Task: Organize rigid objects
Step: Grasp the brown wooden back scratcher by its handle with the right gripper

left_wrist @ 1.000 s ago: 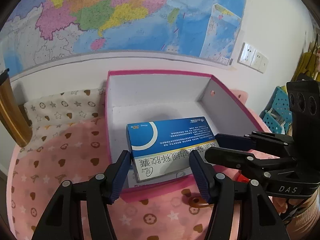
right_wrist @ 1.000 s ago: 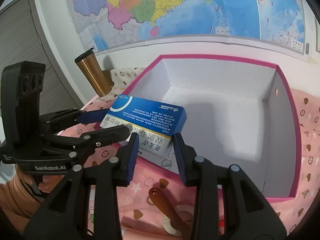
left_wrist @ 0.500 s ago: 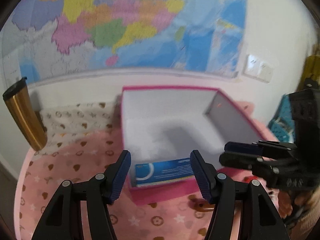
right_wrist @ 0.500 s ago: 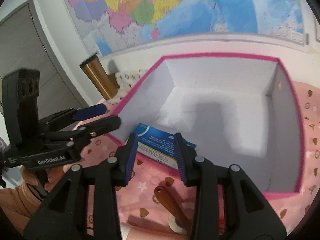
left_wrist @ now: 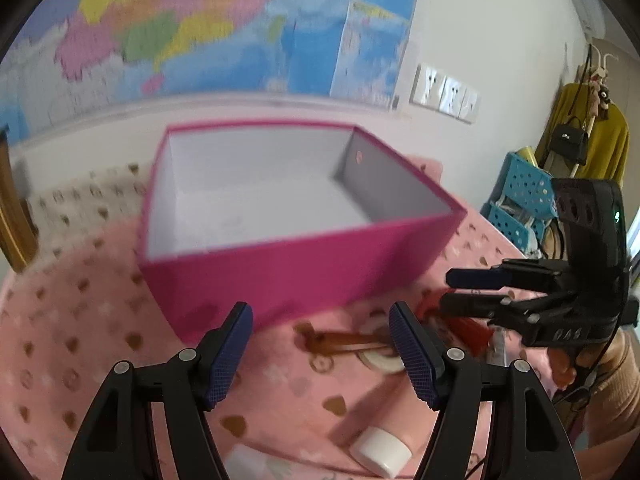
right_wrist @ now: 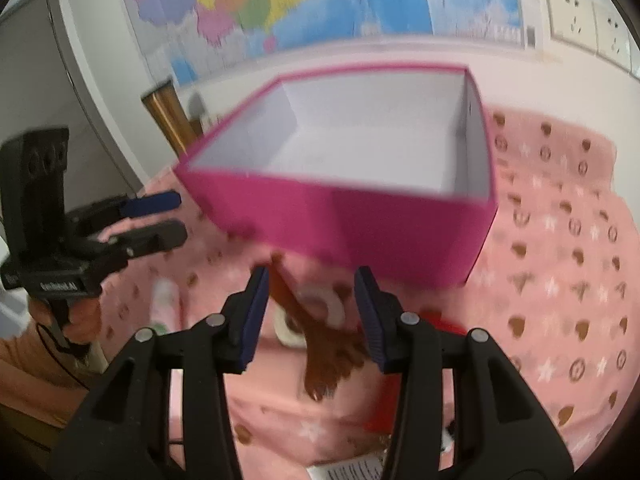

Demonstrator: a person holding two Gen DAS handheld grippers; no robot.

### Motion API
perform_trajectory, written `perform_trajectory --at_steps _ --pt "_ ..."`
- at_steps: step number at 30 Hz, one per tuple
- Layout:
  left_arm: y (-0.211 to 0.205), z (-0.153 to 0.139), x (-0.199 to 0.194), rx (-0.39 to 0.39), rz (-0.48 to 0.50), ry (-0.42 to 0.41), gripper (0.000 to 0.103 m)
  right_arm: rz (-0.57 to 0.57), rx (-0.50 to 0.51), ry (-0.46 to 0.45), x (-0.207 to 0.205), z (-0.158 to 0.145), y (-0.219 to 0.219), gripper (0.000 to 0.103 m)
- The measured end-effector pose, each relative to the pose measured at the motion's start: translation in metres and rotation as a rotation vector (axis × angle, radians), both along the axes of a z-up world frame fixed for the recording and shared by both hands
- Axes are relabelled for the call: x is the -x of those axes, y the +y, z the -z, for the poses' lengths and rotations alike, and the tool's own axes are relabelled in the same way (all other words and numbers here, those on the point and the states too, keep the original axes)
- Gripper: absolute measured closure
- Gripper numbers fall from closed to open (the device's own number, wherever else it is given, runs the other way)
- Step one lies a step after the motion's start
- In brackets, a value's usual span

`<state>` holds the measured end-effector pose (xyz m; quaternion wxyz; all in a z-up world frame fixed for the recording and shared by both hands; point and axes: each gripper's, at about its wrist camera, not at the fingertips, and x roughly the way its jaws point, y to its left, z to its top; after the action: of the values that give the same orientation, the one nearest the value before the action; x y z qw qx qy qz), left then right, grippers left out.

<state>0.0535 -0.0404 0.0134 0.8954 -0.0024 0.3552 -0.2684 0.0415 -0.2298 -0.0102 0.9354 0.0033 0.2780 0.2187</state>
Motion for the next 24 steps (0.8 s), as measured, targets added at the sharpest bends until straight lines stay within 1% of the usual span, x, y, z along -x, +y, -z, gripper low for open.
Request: perform_trajectory --at_steps 5,9,11,12,13,14,16,21,24 --pt "0.001 0.015 0.005 -0.005 -0.007 0.045 0.031 -0.042 0.087 0.037 -0.008 0.020 0.018 0.056" --pt "0.004 0.022 0.009 0.004 -0.014 0.072 0.031 -0.069 0.159 0.042 -0.014 0.025 0.031 0.059" --pt "0.005 0.023 0.011 0.013 -0.018 0.080 0.031 -0.092 0.209 0.051 -0.018 0.028 0.039 0.062" --pt "0.006 0.024 0.012 0.015 -0.021 0.084 0.031 -0.098 0.226 0.055 -0.021 0.029 0.041 0.066" --pt "0.005 0.024 0.013 0.015 -0.023 0.087 0.031 -0.102 0.251 0.058 -0.024 0.031 0.043 0.075" --pt "0.005 0.025 0.014 0.015 -0.022 0.090 0.031 -0.107 0.265 0.064 -0.026 0.032 0.044 0.077" --pt "0.004 0.026 0.015 0.011 -0.020 0.094 0.031 -0.115 0.293 0.079 -0.033 0.034 0.047 0.077" --pt "0.003 0.027 0.017 0.014 -0.013 0.103 0.031 -0.163 0.363 0.091 -0.037 0.034 0.054 0.077" --pt "0.003 0.028 0.015 0.022 -0.012 0.111 0.031 -0.199 0.405 0.103 -0.042 0.036 0.062 0.075"
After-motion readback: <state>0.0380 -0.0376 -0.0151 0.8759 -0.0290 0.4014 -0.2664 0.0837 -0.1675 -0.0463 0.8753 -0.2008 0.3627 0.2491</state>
